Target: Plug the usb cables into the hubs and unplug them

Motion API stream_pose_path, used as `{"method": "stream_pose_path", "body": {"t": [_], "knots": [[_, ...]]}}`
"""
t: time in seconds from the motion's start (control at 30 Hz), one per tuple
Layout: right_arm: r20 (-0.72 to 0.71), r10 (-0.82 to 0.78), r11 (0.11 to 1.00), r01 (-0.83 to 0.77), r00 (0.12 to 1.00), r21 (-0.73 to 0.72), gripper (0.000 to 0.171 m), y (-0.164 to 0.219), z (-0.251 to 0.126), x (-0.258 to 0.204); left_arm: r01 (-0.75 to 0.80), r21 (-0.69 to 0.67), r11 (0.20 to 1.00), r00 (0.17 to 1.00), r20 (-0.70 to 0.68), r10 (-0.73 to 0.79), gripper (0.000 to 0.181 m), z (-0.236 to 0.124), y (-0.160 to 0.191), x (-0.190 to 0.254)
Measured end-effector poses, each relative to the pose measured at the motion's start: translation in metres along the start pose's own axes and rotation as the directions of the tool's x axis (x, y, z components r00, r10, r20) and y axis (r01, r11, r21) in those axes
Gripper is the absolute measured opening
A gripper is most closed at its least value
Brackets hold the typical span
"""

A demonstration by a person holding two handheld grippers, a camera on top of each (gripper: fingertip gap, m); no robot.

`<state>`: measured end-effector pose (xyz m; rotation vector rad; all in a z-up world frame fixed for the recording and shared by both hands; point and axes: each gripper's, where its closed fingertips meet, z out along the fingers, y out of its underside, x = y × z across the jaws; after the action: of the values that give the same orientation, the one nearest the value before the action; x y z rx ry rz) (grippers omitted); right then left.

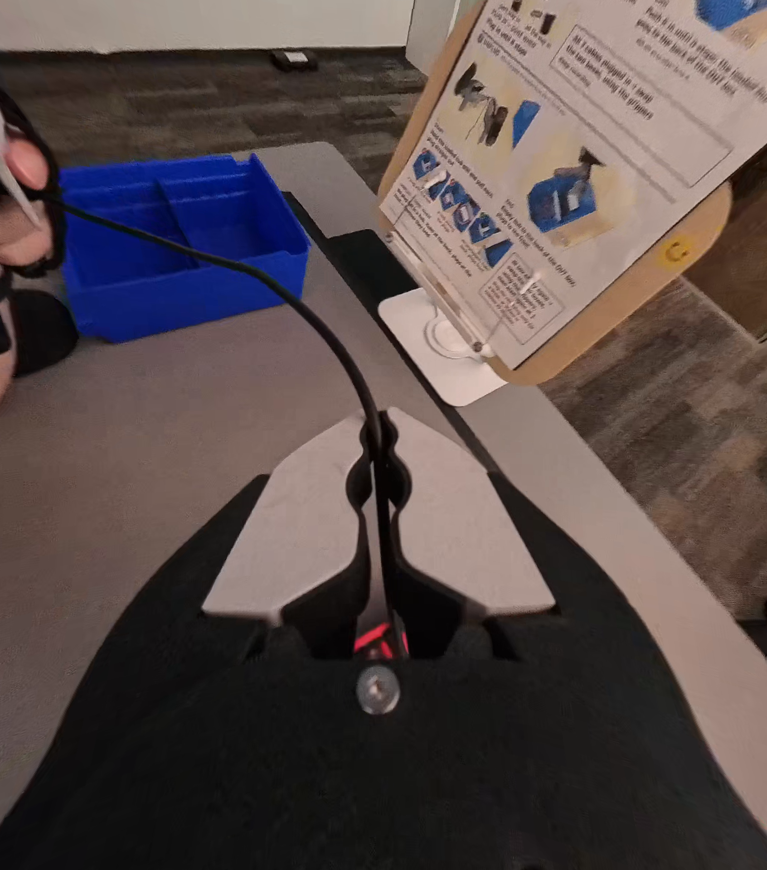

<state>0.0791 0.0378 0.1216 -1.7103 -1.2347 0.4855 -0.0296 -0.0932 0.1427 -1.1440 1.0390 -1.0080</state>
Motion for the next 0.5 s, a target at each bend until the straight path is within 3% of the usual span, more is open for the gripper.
{"method": "stream_pose_path", "body": {"t": [0.1, 0.2, 0.3, 0.37, 0.5], "knots": [[-0.122, -0.121, 0.992, 0.116, 0.985, -0.049, 0.002, 0.003, -0.023, 0.041, -0.071, -0.069, 0.995, 0.995, 0.066, 0.076, 0.037, 0.05, 0.004, -0.018], [-0.167, -0.1, 0.994, 0.092, 0.981, -0.054, 0.001, 0.027, -0.033, 0.086, -0.033, -0.151, 0.988, 0.997, 0.07, 0.044, 0.037, 0.107, 0.008, -0.049], [-0.153, 0.033, 0.997, -0.044, 0.988, -0.066, 0.001, 0.08, -0.03, 0.127, 0.016, -0.292, 0.956, 0.994, 0.107, 0.016, 0.038, 0.157, 0.034, -0.087], [-0.063, 0.174, 0.978, -0.18, 0.983, -0.109, 0.002, 0.128, -0.021, 0.137, 0.043, -0.371, 0.928, 0.994, 0.106, -0.004, 0.038, 0.183, 0.056, -0.1], [-0.071, 0.113, 0.991, -0.117, 0.991, -0.06, 0.001, 0.18, -0.003, 0.152, 0.044, -0.497, 0.867, 0.998, 0.069, -0.011, 0.037, 0.218, 0.094, -0.109]]}}
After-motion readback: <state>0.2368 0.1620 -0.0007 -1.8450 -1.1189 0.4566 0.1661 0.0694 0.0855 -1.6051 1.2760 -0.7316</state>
